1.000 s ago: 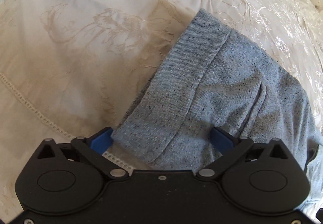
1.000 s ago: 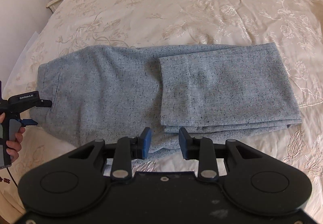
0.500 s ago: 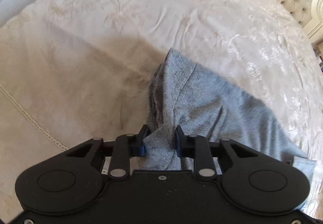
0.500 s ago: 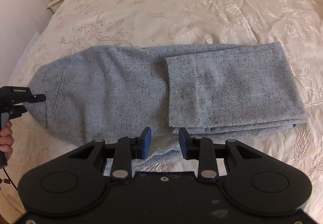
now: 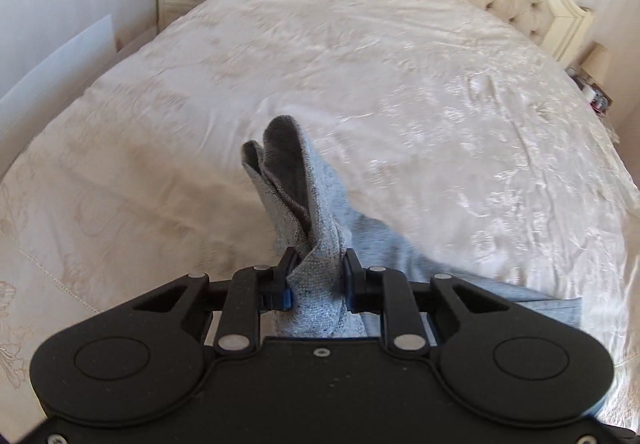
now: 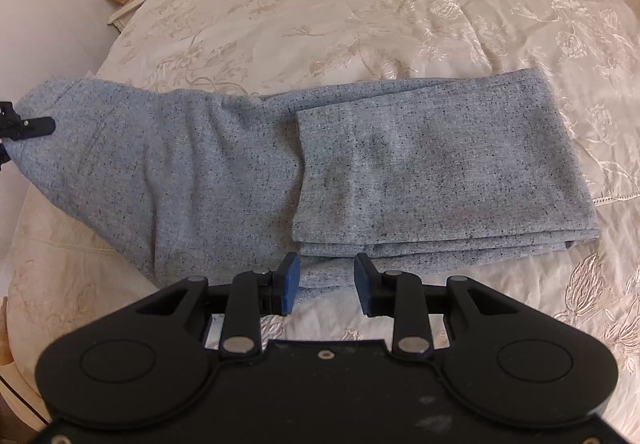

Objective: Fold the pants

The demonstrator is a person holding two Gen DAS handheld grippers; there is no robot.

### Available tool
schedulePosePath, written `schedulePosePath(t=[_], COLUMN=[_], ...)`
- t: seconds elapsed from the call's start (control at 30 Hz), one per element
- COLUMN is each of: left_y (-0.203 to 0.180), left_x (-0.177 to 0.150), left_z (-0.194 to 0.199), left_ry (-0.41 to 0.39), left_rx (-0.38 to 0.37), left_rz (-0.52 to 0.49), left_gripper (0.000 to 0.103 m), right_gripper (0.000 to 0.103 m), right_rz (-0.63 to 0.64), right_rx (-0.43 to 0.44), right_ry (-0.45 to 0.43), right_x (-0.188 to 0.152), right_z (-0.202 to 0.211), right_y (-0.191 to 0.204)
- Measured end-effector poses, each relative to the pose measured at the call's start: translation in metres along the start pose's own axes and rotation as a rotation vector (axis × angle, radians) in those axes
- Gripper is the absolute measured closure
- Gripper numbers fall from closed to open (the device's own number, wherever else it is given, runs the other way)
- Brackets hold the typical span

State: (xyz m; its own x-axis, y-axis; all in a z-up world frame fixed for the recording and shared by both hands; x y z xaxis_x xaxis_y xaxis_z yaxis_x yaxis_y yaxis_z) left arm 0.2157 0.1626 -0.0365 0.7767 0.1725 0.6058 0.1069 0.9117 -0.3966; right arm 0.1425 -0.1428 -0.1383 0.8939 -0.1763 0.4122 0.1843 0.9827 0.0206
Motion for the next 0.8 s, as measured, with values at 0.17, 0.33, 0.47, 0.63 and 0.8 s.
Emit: schedulePosePath(t=[0.17,0.33,0.47,0.63,0.8], left_y=[-0.077,-0.164,-0.233,-0.305,-0.333], left_x=[-0.003,-0.014,-0.038,-0.087,-0.123], left_z=[0.001,-0.019,-0.054,-0.130,-0.165], left_ry=[-0.030,-0.032,0.017,0.162,0.285], left_rx=[-0.001,-0.071,-0.143,-0.221,-0.172], left_rz=[-0.090,-0.171,-0.215,-0.249,-0.240], left_gripper=[0.075,0.076,0.082,0.103,0.089], right_gripper=[0.071,0.071,0.071,0.069,0.069], right_rz=[-0.018,-0.064,-0.099,-0.154,-0.194], right_rx=[0.040,0.045,0.033,0.009,-0.001], right_ry=[-0.013,-0.042,-0.048,-0.053,-0.058], right_x=[0.008,0.017,0.019,0.015,0.009], right_z=[0.001,0.006,0.006,0.007,0.005], right_y=[-0.046,-0.109,-0.159,-0.218,-0.259])
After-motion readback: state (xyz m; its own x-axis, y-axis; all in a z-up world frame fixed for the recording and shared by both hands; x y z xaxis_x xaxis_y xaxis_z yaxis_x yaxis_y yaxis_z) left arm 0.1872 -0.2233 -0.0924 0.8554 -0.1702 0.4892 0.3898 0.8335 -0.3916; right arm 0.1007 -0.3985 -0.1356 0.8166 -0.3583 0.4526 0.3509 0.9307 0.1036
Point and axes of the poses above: each gripper's, at about its wrist camera, not at the fingertips, and z roughly against the way its jaws point, y to its left, x to its top, the point moved 3 cm from there along -z, roughly the way its jaws point, and after that the axes turned 15 degrees about -x, right-handed, at the moved point
